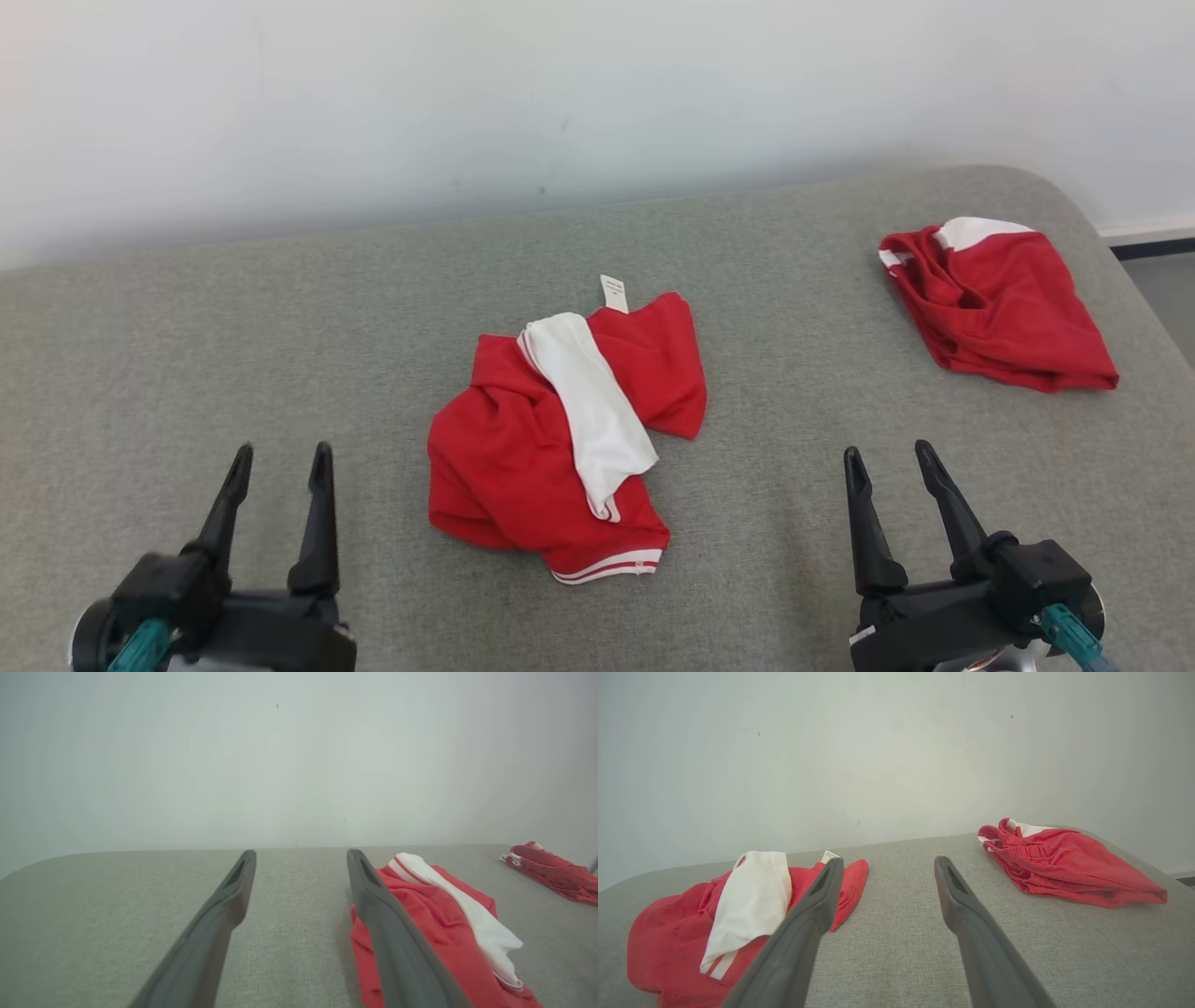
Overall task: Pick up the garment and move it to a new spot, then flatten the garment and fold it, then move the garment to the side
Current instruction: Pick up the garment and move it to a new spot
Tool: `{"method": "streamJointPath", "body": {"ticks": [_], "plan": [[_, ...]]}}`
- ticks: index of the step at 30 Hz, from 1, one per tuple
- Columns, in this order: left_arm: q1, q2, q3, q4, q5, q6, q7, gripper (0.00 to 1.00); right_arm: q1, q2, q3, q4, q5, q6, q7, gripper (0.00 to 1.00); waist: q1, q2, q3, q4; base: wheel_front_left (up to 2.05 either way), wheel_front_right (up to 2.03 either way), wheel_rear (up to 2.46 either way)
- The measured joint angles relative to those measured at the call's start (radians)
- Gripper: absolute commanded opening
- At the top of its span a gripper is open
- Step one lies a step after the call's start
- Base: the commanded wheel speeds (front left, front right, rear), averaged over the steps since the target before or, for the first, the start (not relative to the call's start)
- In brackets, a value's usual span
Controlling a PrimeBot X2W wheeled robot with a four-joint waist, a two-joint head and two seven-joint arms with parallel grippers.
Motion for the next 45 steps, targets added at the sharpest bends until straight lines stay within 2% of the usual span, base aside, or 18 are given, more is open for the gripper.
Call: {"method": "streamJointPath", "body": {"ticks": [4,11,26,34,45], "plan": [[0.076,-0.012,0.051,-0.053,0.006,0.007,-0.002,1.0,0.009,0.0,-0.01,-0.007,0.0,0.0,0.0,1.0,0.0,0.0,-0.007,0.02,0.0,0.0,0.0],[0.167,-0.024,0.081,-0.087,0.124,0.02,-0.003,1.0,0.019,0.0,-0.016,-0.003,-0.003,0.0,0.0,1.0,0.0,0.0,-0.01,0.045,0.0,0.0,0.0],[0.265,-0.129,0.252,-0.123,0.176,-0.068,-0.003,1.0,0.058,0.0,-0.014,0.003,-0.011,0.0,0.0,1.0,0.0,0.0001,-0.037,0.06,0.0,0.0,0.0],[0.276,-0.157,0.297,-0.12,0.216,-0.093,-0.003,1.0,0.073,0.0,-0.014,0.003,-0.012,0.0,0.0,1.0,0.0,0.0001,-0.038,0.071,0.0,0.0,0.0],[0.274,-0.18,0.316,-0.102,0.245,-0.105,-0.004,1.0,0.075,0.0,-0.011,0.005,-0.012,0.0,0.0,1.0,0.0001,0.0001,-0.035,0.083,0.0,0.0,0.0]]}}
